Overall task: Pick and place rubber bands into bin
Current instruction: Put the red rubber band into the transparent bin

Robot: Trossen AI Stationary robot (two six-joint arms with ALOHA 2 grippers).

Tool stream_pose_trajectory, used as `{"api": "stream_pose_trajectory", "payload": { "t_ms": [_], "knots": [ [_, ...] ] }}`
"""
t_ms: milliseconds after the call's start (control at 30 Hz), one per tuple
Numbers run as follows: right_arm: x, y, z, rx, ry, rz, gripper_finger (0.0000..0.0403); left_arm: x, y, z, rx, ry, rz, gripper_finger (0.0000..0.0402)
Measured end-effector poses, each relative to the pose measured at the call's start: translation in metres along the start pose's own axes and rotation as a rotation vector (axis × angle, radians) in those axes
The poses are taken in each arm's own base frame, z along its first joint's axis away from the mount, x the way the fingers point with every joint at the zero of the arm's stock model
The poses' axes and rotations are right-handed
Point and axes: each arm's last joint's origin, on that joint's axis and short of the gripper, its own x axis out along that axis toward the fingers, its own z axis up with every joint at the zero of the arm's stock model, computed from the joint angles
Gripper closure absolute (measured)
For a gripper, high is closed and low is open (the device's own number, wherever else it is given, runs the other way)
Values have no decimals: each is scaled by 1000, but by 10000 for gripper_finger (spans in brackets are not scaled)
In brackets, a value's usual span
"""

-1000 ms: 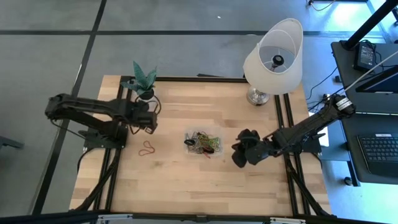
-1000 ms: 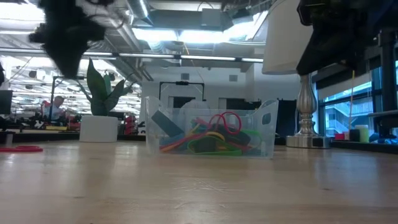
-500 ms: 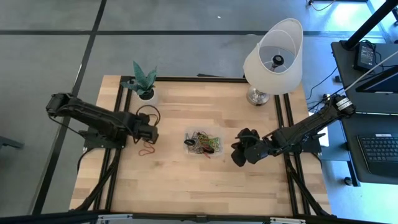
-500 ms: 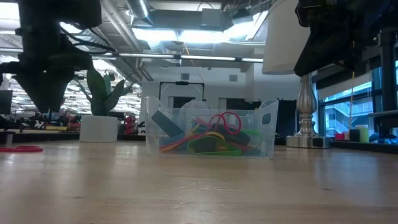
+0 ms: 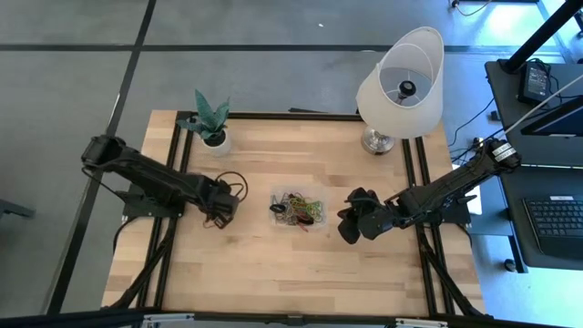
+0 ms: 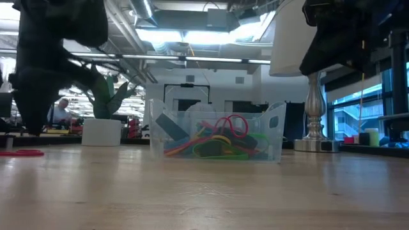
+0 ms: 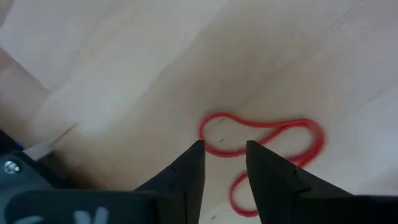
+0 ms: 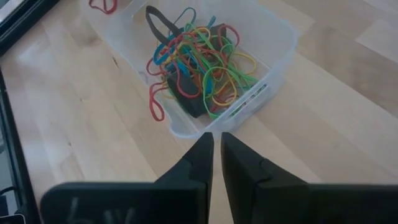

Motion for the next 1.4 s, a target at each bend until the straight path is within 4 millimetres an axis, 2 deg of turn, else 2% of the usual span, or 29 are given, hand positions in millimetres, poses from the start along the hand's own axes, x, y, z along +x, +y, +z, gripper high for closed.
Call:
{"api": "stream_pose_trajectory", "payload": {
  "t_ms": [267, 433, 533, 667, 733, 933, 1033, 1200, 1400],
  "knots": [
    [0, 1, 0, 2, -2, 5, 367, 28, -7, 4, 48, 68, 158, 295],
    [0, 1, 0, 1, -2, 5, 367, 38, -12, 7, 93, 139, 169, 304],
    [0, 1, 0, 0, -2, 5, 367, 39, -13, 7, 79, 126, 171, 328],
    [0, 1, 0, -2, -2, 5, 367, 31, -16, 9, 52, 104, 144, 383],
    [0, 1, 0, -14, -2, 5, 367, 27, -17, 10, 35, 94, 124, 394],
    [0, 1, 0, -19, -4, 13, 367, -2, -29, 20, -2, 4, 21, 400],
    [0, 2, 0, -19, -5, 15, 367, -29, -37, 25, -7, -100, -55, 399],
    [0, 2, 0, -22, -5, 15, 367, -75, -37, 33, -25, -277, -160, 400],
    [0, 2, 1, -44, -6, 17, 367, -126, -33, 40, 93, -503, -234, 400]
  ]
}}
